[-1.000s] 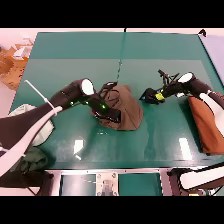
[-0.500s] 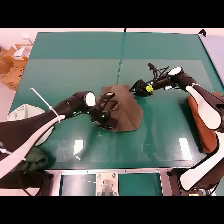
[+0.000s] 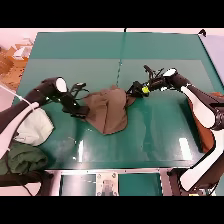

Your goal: Fold the shirts.

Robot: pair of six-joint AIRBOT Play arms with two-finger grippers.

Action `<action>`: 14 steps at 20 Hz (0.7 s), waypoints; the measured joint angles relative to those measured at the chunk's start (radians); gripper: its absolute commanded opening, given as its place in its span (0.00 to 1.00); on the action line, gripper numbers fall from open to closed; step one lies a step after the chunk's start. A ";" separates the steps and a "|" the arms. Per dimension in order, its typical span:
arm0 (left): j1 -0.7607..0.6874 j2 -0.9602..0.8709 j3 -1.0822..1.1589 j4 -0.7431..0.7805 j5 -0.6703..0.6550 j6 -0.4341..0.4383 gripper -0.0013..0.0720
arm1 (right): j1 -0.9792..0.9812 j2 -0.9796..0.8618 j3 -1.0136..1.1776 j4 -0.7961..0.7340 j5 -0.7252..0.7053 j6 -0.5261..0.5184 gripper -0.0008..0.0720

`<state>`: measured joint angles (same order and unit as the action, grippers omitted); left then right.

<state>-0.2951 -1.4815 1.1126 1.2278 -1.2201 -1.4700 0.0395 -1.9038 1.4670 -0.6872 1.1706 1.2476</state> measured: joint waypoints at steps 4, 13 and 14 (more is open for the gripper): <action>0.042 0.003 0.000 0.020 0.059 0.019 0.05 | -0.082 0.019 -0.003 -0.035 0.077 0.006 0.53; 0.058 0.003 0.000 0.028 0.162 0.037 0.05 | -0.176 0.053 -0.128 -0.039 0.162 0.022 0.59; 0.058 0.003 0.000 0.025 0.168 0.038 0.05 | -0.148 0.054 -0.137 -0.033 0.144 0.023 0.59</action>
<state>-0.2375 -1.4784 1.1126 1.2530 -1.0519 -1.4319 -0.1089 -1.8500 1.3296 -0.7200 1.3148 1.2709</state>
